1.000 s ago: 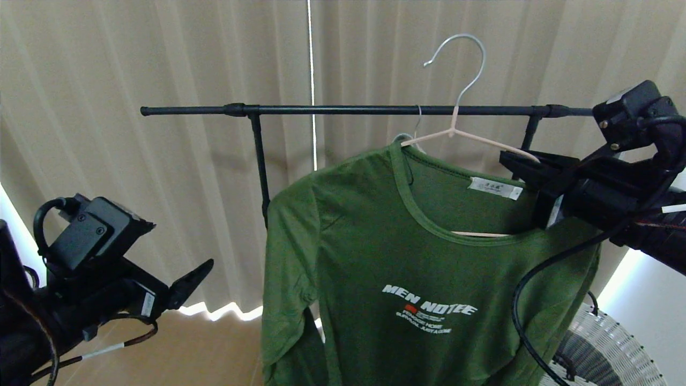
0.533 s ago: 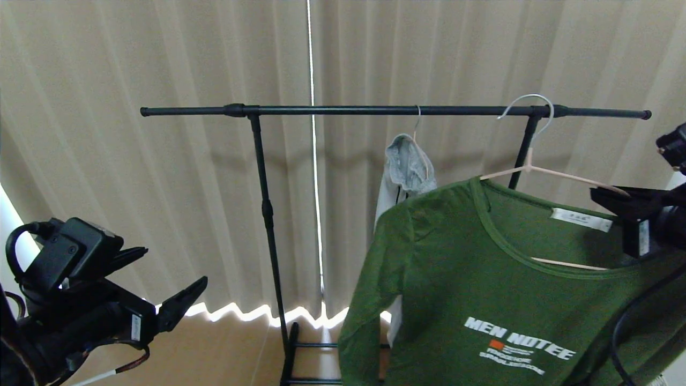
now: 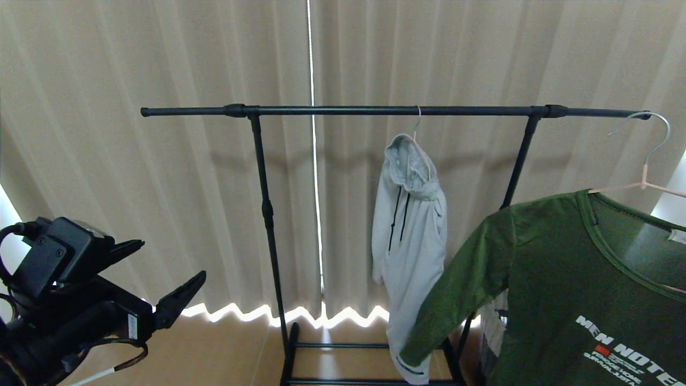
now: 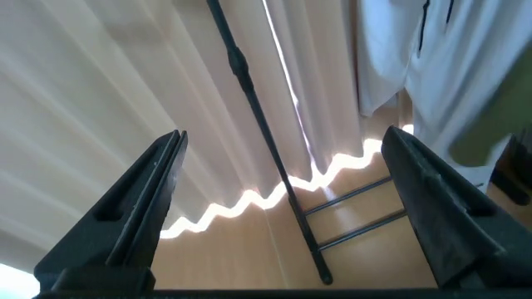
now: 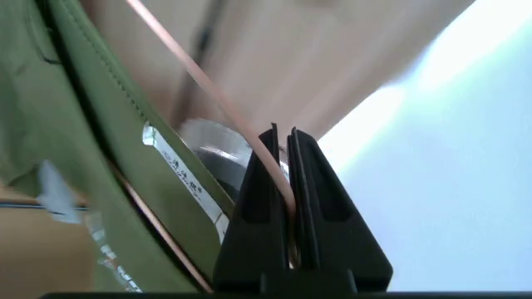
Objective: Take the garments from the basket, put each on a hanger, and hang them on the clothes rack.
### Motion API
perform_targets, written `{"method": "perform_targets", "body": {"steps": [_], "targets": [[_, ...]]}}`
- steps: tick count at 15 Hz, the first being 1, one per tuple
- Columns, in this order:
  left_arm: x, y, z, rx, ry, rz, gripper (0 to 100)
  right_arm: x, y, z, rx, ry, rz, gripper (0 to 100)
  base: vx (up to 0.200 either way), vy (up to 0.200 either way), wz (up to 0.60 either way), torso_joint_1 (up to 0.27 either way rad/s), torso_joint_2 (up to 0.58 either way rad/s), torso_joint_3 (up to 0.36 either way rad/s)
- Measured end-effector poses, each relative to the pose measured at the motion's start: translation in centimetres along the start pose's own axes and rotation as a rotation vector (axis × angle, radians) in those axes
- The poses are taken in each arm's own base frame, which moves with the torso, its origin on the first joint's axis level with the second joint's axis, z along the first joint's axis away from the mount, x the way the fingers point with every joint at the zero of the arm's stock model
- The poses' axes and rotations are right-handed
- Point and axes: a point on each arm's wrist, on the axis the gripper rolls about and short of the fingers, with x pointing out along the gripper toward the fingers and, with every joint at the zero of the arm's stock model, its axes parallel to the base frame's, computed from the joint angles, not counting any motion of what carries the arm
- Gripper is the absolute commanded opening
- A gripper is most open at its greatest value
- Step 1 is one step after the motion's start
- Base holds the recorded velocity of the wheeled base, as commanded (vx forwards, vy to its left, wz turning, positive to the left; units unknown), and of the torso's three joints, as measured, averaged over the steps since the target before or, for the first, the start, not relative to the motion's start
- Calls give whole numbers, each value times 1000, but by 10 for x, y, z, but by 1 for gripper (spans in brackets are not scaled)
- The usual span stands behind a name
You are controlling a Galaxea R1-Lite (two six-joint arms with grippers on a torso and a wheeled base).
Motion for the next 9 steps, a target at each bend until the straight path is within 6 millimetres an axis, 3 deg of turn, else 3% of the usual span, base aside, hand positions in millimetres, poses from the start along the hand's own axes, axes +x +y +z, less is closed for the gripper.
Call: {"method": "perform_targets", "body": {"steps": [4, 9], "targets": [[-1, 0, -1, 33, 6, -2, 100, -5, -6, 2, 22, -17, -53, 0, 0, 0, 0, 0, 0, 0], [-1, 0, 0, 51, -2, 2, 100, -5, -7, 4, 61, -26, -60, 0, 200, 0, 0, 1, -1, 5]]}}
